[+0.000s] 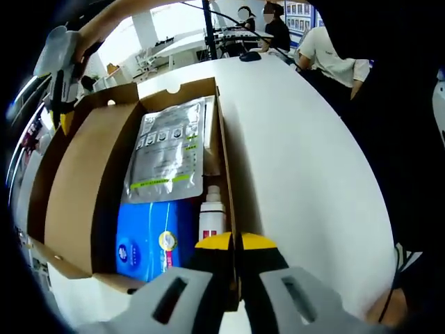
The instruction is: Operate the shoe box by opening the lid, removing the specified soft item, and placing it in the target area until the item is outside and the box remains undamaged.
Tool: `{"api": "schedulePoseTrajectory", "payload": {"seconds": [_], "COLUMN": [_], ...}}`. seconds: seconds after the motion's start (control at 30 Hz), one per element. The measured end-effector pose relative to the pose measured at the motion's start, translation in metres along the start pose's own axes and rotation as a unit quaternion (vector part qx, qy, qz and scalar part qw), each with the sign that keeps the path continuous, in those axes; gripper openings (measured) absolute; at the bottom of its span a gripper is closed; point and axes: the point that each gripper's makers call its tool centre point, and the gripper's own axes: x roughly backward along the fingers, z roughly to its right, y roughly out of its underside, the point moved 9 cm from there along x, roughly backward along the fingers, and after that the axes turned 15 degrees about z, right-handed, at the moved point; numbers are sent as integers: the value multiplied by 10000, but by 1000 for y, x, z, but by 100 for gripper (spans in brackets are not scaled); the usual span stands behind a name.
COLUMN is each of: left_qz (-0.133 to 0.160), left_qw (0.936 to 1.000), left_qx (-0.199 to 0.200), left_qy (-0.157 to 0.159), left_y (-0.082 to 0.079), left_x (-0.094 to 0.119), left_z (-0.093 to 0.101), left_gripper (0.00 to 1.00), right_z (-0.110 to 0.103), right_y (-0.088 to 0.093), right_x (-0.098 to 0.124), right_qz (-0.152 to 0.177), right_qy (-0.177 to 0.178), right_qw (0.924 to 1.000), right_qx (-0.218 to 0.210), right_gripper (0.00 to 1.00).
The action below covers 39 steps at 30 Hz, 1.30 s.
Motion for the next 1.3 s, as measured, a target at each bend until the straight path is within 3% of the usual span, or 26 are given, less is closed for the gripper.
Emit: {"api": "schedulePoseTrajectory", "payload": {"seconds": [0.63, 1.0, 1.13, 1.23, 1.3], "left_qz": [-1, 1, 11, 47, 58], "left_qw": [10000, 10000, 10000, 10000, 10000], "left_qx": [-24, -44, -25, -58, -58], "left_qy": [3, 16, 18, 46, 51], "left_y": [2, 2, 3, 3, 4], "left_x": [0, 0, 0, 0, 1], "left_z": [3, 3, 3, 2, 2], "left_gripper": [2, 2, 2, 2, 2], "right_z": [-4, -17, -25, -32, -43], "right_y": [-6, -27, -40, -46, -51], "right_x": [7, 23, 37, 46, 54], "right_qz": [-85, 39, 258, 366, 433], "right_qy": [-27, 25, 69, 161, 188], "right_qw": [10000, 10000, 9996, 9992, 9989], "right_qx": [-10, -21, -82, 43, 10], "right_gripper": [29, 30, 30, 39, 38]}}
